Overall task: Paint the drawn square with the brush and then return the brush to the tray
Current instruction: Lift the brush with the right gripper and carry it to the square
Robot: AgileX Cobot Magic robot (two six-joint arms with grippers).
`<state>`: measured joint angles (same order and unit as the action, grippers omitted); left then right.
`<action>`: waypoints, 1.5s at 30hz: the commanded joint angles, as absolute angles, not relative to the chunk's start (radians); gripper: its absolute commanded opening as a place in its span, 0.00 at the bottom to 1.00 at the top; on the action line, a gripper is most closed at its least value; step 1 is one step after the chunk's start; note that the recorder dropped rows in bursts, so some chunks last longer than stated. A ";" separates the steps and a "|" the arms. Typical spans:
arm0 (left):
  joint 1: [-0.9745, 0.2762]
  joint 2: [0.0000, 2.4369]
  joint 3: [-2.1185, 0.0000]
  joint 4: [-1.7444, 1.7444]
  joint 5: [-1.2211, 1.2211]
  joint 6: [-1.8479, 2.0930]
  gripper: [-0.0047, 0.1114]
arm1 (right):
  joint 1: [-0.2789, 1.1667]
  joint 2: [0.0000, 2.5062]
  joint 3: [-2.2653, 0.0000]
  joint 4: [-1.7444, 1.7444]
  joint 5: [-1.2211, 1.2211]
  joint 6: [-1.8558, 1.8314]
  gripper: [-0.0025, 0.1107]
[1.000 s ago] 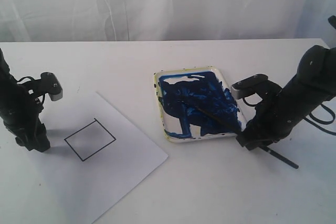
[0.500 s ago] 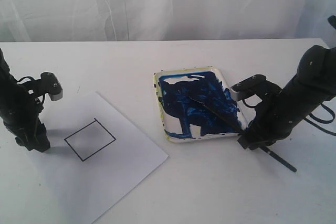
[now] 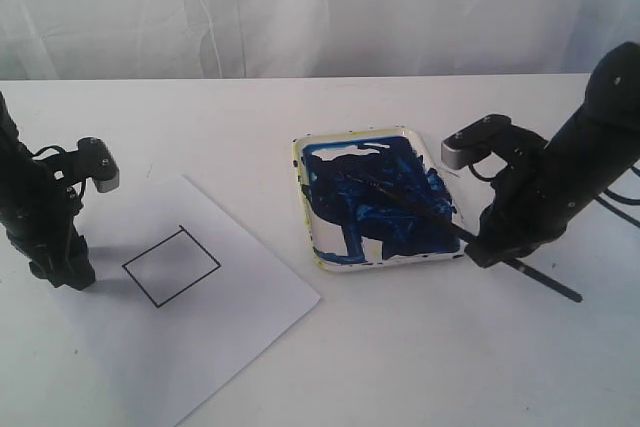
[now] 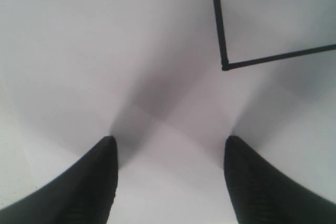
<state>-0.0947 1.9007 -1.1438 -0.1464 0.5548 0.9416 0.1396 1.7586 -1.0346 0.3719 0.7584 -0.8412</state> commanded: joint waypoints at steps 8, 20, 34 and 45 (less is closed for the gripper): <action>-0.093 1.932 -1.128 -0.112 0.578 0.936 0.59 | 0.171 1.692 -1.203 0.329 1.040 -0.816 0.02; -0.093 1.932 -1.128 -0.112 0.578 0.936 0.59 | 0.542 1.780 -1.510 -0.060 1.221 -0.596 0.02; -0.093 1.932 -1.128 -0.112 0.578 0.936 0.59 | 0.743 1.960 -1.610 -0.078 1.221 -0.570 0.02; -0.093 1.932 -1.128 -0.118 0.579 0.936 0.59 | 0.787 2.015 -1.620 -0.069 1.187 -0.552 0.02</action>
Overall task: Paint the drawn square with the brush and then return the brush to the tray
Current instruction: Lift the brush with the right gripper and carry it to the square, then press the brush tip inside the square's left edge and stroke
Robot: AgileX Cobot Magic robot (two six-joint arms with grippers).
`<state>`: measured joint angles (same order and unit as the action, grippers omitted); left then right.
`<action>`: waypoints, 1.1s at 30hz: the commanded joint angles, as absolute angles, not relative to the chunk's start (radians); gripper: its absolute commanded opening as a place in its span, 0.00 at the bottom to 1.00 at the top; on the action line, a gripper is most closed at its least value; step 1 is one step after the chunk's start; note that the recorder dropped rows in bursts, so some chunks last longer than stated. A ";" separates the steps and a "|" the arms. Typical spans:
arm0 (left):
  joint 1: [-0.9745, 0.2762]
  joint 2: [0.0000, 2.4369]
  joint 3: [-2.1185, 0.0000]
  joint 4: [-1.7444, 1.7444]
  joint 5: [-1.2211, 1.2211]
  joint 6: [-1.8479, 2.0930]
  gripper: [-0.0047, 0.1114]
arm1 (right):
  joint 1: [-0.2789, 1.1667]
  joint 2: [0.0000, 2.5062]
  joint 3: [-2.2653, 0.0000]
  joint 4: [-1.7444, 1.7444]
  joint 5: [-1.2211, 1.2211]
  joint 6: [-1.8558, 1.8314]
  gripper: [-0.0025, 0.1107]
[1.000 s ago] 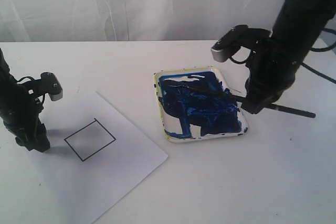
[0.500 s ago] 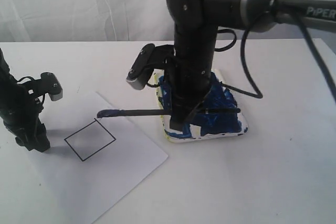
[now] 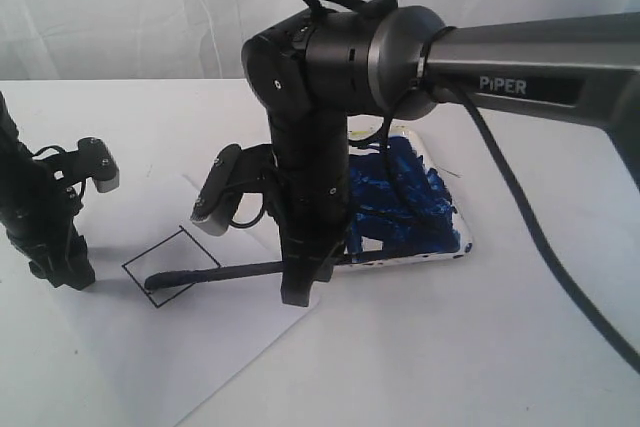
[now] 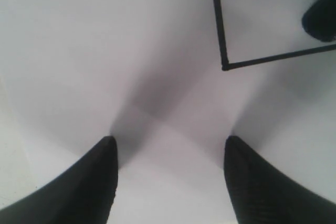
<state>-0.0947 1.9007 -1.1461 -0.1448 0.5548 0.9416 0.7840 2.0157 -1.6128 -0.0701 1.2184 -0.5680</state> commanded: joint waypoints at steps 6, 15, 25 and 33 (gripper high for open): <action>-0.093 1.932 -1.128 -0.122 0.579 0.936 0.59 | 0.787 2.016 -1.620 -0.056 1.110 -0.533 0.02; -0.093 1.932 -1.128 -0.129 0.579 0.936 0.59 | 0.787 2.016 -1.618 -0.026 1.076 -0.517 0.02; -0.093 1.932 -1.128 -0.148 0.579 0.936 0.59 | 0.787 2.016 -1.616 -0.015 1.075 -0.517 0.02; -0.093 1.932 -1.128 -0.148 0.579 0.936 0.59 | 0.787 2.054 -1.616 -0.015 1.083 -0.517 0.02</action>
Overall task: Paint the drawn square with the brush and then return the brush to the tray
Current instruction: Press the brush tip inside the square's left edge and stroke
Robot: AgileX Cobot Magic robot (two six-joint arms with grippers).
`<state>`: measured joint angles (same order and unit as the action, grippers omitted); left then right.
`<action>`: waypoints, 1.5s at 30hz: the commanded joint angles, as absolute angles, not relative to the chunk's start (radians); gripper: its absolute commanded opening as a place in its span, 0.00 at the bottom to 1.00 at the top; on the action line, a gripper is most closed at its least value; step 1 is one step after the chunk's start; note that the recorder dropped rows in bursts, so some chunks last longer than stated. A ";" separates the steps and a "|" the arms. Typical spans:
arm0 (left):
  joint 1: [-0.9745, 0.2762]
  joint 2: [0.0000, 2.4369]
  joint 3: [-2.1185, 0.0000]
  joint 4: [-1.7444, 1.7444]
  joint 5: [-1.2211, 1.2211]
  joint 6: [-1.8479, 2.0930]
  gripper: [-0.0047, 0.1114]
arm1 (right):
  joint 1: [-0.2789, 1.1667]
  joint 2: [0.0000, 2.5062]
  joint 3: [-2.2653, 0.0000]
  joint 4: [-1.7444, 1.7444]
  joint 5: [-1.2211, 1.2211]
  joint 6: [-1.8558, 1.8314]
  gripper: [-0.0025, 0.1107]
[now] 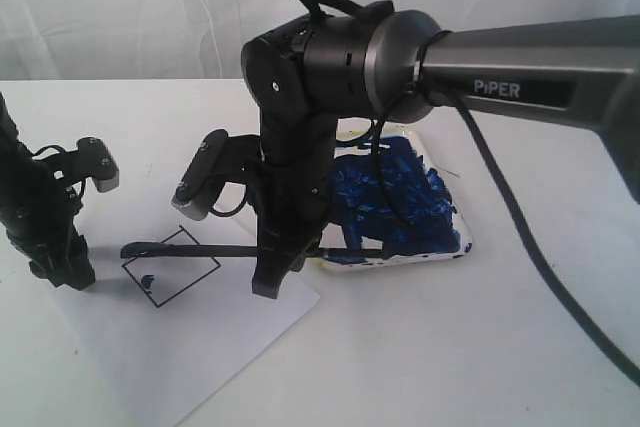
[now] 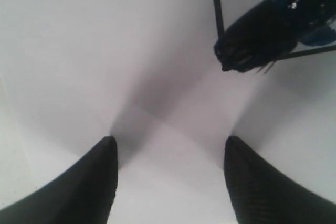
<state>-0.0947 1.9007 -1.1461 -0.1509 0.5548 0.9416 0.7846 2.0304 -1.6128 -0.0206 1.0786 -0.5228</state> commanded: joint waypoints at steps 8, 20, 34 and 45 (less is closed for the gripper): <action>-0.093 1.932 -1.128 -0.148 0.579 0.936 0.59 | 0.787 2.063 -1.616 -0.015 1.110 -0.517 0.02; -0.093 1.932 -1.128 -0.148 0.579 0.936 0.59 | 0.787 2.067 -1.616 -0.019 1.165 -0.517 0.02; -0.093 1.932 -1.128 -0.148 0.577 0.936 0.59 | 0.787 2.067 -1.616 -0.062 1.221 -0.490 0.02; -0.093 1.932 -1.128 -0.148 0.577 0.936 0.59 | 0.787 2.067 -1.616 -0.064 1.221 -0.490 0.02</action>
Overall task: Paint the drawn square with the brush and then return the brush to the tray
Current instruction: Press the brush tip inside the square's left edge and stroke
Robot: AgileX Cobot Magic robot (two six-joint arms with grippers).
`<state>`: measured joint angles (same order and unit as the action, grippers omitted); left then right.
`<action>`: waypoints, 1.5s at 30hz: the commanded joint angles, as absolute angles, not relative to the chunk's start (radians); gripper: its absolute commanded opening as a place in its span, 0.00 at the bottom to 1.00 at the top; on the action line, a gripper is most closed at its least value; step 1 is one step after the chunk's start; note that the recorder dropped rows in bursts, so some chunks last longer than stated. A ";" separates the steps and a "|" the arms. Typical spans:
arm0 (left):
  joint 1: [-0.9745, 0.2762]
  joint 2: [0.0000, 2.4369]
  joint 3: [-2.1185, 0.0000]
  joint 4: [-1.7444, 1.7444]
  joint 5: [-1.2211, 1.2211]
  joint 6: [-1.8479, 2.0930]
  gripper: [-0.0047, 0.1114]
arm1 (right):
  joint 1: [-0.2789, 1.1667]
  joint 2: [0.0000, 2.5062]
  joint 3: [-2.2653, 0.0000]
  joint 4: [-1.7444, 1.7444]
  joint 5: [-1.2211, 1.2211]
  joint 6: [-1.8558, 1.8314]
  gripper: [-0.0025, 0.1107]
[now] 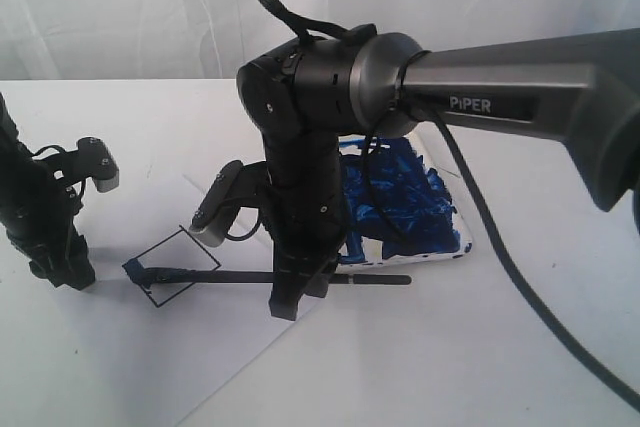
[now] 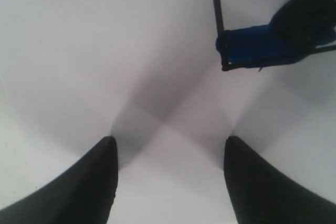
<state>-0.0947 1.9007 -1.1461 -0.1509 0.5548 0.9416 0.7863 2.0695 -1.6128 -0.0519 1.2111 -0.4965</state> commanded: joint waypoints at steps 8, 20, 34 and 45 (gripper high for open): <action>-0.093 1.932 -1.128 -0.148 0.577 0.936 0.59 | 0.787 2.063 -1.616 -0.065 1.221 -0.492 0.02; -0.093 1.932 -1.128 -0.148 0.577 0.936 0.59 | 0.787 2.037 -1.616 -0.051 1.221 -0.490 0.02; -0.093 1.932 -1.128 -0.148 0.577 0.936 0.59 | 0.787 2.035 -1.565 -0.046 1.221 -0.490 0.02; -0.093 1.932 -1.128 -0.148 0.575 0.936 0.59 | 0.787 1.998 -1.534 -0.046 1.221 -0.492 0.02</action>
